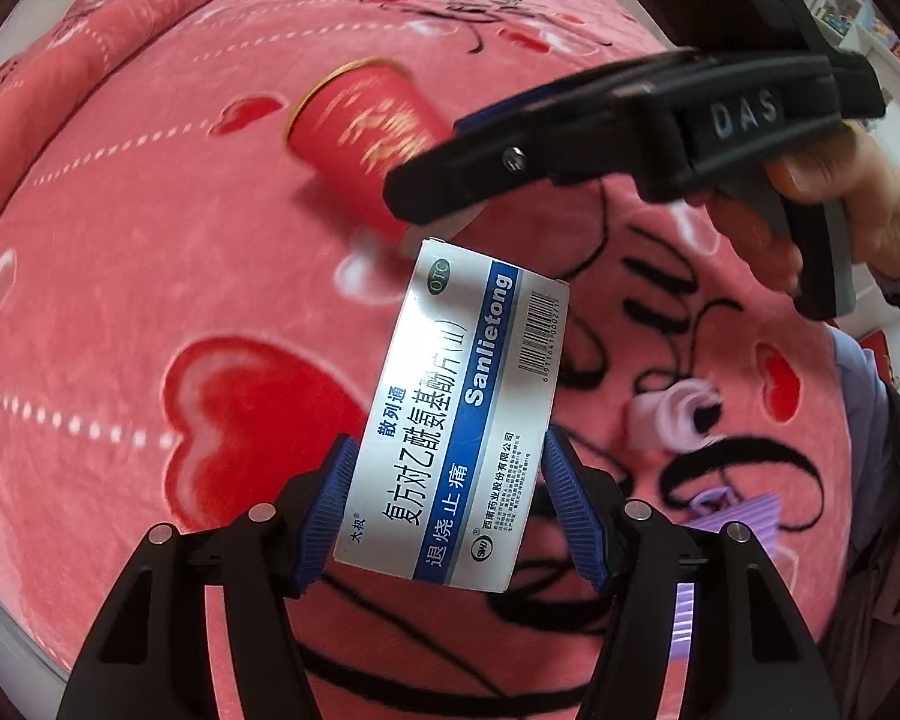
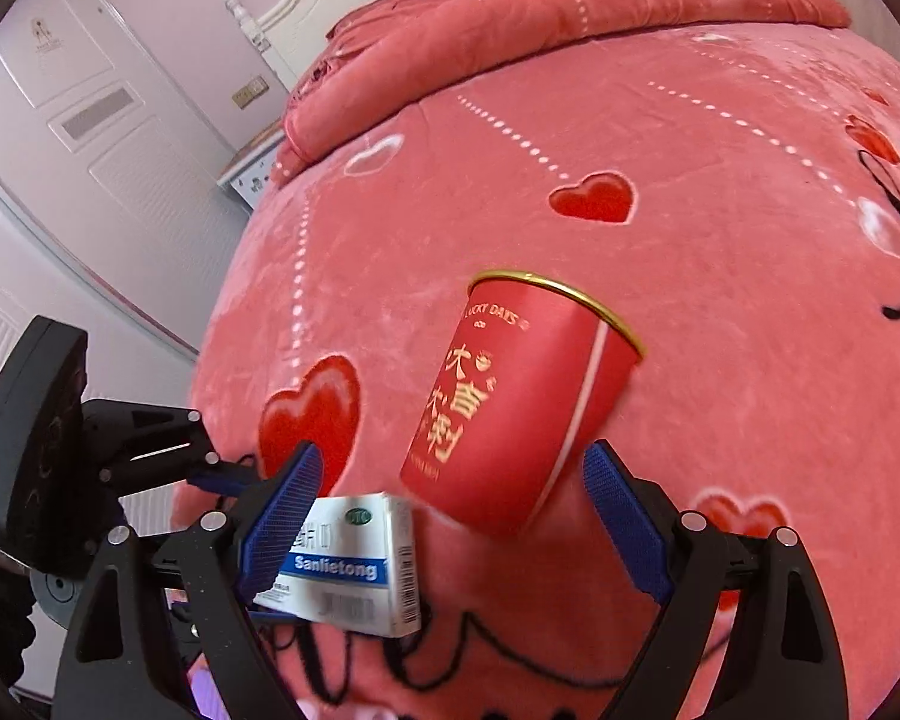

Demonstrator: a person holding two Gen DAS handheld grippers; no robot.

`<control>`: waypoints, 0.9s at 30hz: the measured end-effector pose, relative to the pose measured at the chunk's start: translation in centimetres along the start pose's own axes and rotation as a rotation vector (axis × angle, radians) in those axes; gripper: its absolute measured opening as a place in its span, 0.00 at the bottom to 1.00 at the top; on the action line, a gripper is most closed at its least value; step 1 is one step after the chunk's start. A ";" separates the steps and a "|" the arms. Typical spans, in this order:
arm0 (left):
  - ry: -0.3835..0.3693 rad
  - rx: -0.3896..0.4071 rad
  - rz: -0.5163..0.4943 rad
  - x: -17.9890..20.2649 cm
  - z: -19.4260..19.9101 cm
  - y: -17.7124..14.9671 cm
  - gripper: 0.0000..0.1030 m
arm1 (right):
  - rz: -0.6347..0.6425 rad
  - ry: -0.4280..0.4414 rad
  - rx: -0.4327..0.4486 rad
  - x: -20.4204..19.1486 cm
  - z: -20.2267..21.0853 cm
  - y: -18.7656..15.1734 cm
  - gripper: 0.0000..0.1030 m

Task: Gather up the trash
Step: 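Grasp the red paper cup with the right gripper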

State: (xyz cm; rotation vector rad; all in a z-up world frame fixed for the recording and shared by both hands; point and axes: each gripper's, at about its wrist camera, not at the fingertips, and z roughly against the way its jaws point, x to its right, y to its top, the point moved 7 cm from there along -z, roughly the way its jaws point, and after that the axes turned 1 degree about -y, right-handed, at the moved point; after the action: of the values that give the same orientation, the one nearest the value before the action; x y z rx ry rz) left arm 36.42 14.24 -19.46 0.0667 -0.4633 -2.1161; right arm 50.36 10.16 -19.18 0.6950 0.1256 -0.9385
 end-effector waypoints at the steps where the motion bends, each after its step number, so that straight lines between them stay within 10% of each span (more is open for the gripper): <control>1: -0.001 0.000 0.004 0.0 -0.2 -0.1 0.62 | 0.002 -0.005 -0.006 0.2 -0.5 0.1 0.68; 12: -0.017 0.024 0.038 -0.5 -0.4 -0.6 0.62 | 0.046 0.024 -0.002 0.4 -1.8 -0.1 0.51; 27: 0.035 0.088 -0.032 6.1 6.7 2.3 0.62 | 0.151 -0.126 0.086 -0.2 14.3 -9.0 0.51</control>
State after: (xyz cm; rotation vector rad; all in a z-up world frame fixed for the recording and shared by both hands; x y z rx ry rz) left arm 33.37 10.12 -11.66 0.1624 -0.5372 -2.1219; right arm 40.54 -1.74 -12.40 0.7127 -0.0783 -0.8432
